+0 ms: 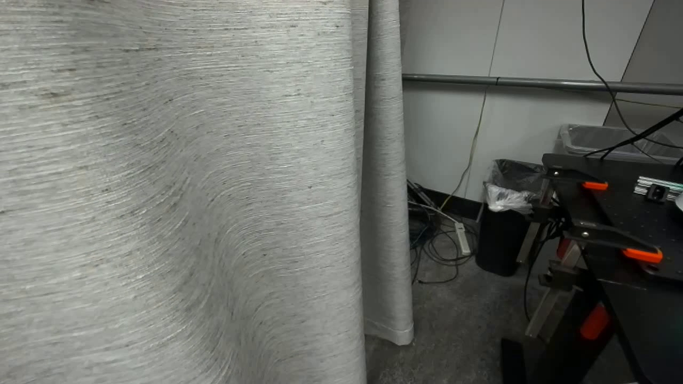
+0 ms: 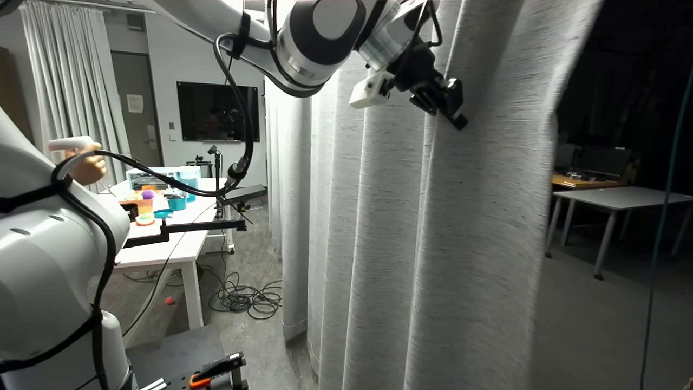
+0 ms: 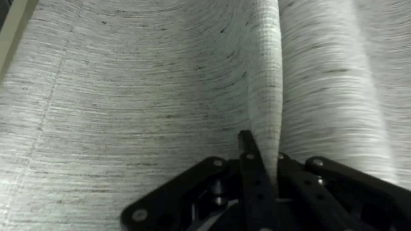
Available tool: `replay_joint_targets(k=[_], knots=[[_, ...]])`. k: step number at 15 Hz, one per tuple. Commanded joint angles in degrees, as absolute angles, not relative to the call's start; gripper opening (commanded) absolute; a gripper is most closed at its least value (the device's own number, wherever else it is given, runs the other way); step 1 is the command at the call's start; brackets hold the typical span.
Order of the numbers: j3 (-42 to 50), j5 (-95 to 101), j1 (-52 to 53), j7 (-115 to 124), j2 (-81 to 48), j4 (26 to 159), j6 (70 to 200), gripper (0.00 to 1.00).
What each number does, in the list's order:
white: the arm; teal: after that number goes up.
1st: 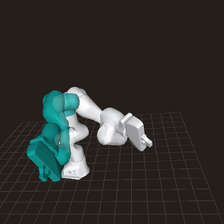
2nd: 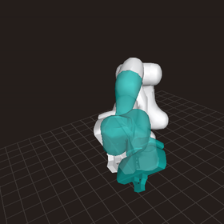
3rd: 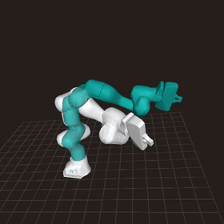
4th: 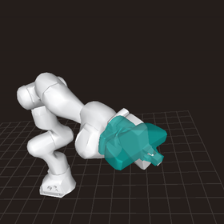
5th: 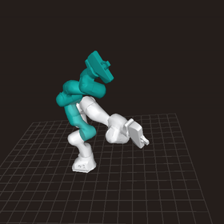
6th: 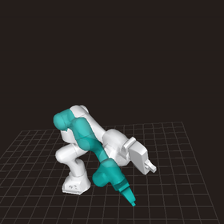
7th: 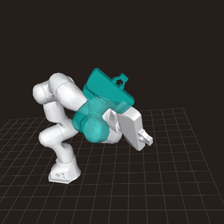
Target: Open the curtain from right to left
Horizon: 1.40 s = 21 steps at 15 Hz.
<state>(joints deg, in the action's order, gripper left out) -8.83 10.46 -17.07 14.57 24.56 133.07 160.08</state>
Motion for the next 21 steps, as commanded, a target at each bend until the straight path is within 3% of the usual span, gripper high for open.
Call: replay_joint_targets(k=[1,12,21], knots=[[-15.23,15.16,-15.11,18.07,25.57,132.62,157.02,0.0],[-22.92,19.08,-2.78,11.23,10.78,118.44,154.07,0.0],[-33.01,28.66,-2.65,11.15,2.85,114.13,153.78,0.0]])
